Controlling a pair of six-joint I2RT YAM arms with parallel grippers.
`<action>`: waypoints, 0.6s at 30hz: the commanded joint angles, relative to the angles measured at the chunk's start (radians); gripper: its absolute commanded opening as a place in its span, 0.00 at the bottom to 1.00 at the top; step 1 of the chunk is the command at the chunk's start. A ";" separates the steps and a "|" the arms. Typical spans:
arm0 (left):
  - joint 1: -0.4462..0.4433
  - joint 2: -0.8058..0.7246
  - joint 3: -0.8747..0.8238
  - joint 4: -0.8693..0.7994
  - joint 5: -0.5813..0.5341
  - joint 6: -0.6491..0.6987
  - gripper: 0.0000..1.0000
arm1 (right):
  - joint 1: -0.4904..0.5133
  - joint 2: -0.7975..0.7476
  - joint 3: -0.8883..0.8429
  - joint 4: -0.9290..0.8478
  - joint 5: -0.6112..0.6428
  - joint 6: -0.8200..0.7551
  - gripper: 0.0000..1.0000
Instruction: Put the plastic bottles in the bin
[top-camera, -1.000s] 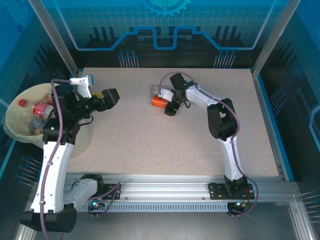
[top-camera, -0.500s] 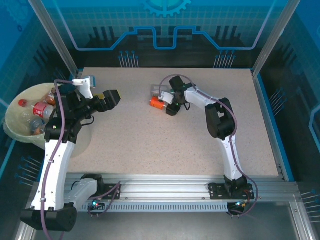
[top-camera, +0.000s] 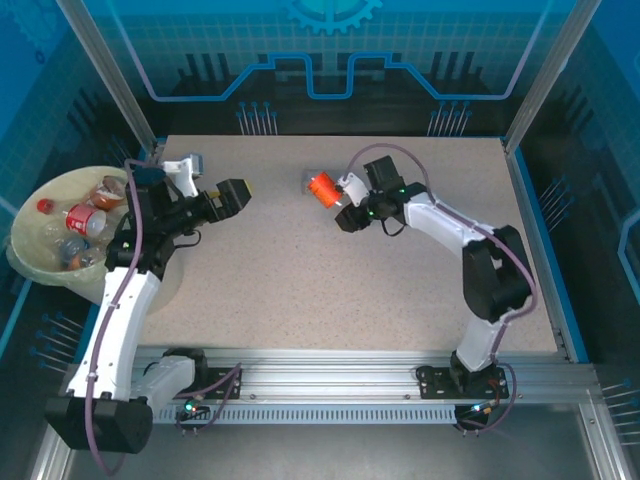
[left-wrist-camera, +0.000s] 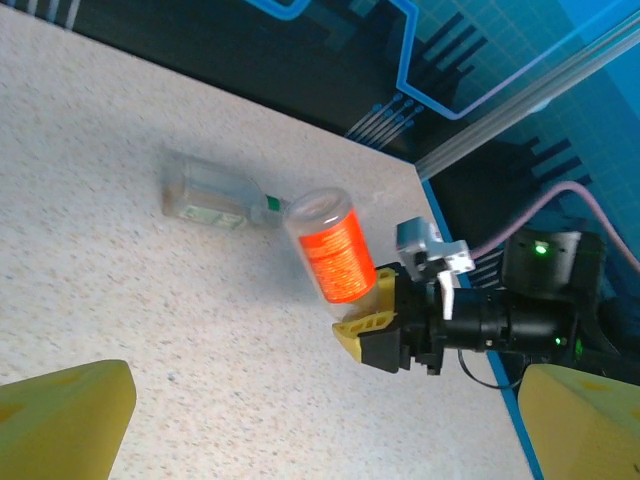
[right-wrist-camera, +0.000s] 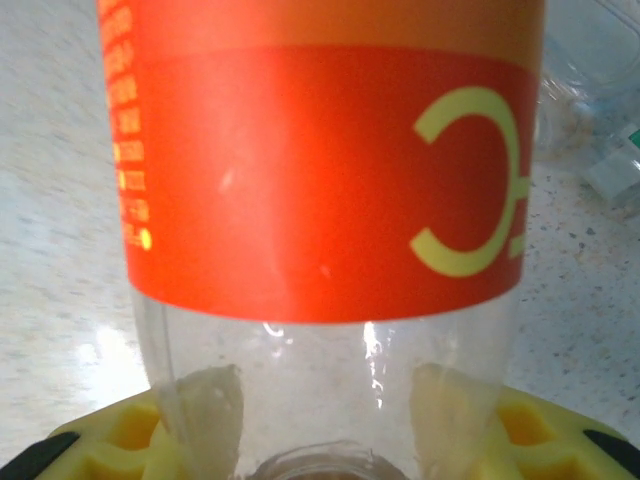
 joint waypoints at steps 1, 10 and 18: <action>-0.035 0.014 -0.020 0.085 0.086 -0.047 0.99 | 0.026 -0.092 -0.102 0.093 -0.124 0.234 0.33; -0.233 0.107 -0.060 0.212 -0.029 -0.048 0.99 | 0.065 -0.247 -0.293 0.402 -0.434 0.581 0.34; -0.271 0.251 -0.029 0.325 0.019 -0.166 0.99 | 0.148 -0.269 -0.243 0.427 -0.471 0.654 0.35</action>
